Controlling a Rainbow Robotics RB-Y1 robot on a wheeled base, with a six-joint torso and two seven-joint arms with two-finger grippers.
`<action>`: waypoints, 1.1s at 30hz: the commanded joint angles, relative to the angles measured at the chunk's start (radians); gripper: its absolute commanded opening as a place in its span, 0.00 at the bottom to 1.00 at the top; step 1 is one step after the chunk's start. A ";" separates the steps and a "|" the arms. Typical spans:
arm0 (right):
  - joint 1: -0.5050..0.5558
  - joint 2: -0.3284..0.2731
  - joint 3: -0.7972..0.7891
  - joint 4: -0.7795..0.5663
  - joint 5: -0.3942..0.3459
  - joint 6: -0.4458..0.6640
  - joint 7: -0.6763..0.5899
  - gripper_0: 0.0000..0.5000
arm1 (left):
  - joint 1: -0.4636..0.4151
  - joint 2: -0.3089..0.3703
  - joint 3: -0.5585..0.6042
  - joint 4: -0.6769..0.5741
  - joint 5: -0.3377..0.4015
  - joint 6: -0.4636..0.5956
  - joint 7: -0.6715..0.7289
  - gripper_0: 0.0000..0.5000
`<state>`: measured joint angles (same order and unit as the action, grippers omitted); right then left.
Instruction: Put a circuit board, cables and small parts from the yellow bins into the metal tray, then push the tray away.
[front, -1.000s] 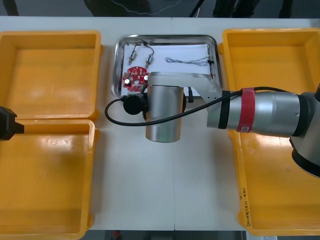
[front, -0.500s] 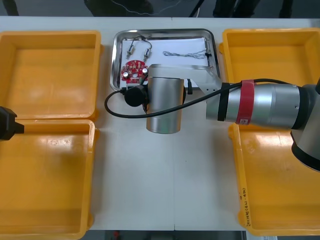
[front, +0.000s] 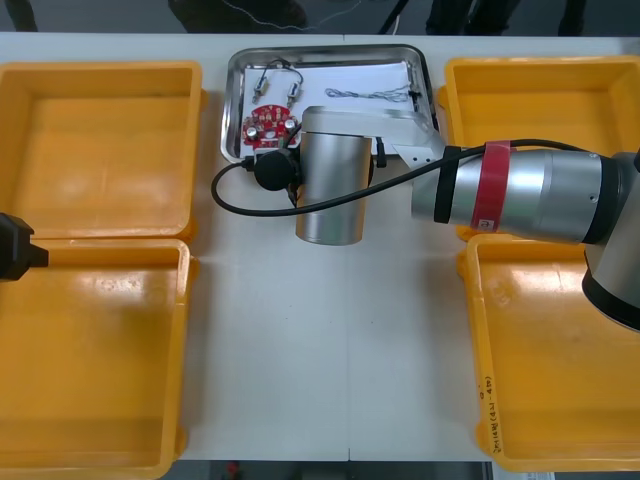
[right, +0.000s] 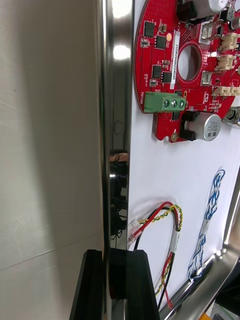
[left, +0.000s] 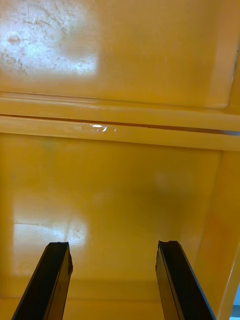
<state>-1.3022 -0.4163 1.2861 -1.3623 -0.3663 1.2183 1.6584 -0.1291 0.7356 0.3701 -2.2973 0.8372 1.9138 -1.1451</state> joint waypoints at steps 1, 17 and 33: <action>-0.063 0.007 0.006 0.023 -0.003 -0.051 0.024 0.00 | 0.019 0.044 0.030 -0.031 0.007 0.006 -0.085 1.00; -0.062 0.007 0.006 0.055 -0.006 -0.085 0.024 0.25 | 0.019 0.044 0.030 -0.031 0.007 0.006 -0.085 1.00; -0.063 0.007 -0.027 0.022 -0.069 -0.020 0.027 1.00 | 0.019 0.044 0.030 -0.031 0.007 0.006 -0.085 1.00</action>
<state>-1.3113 -0.4161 1.2861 -1.3082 -0.4242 1.1591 1.6584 -0.1291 0.7356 0.3701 -2.2974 0.8372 1.9138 -1.1451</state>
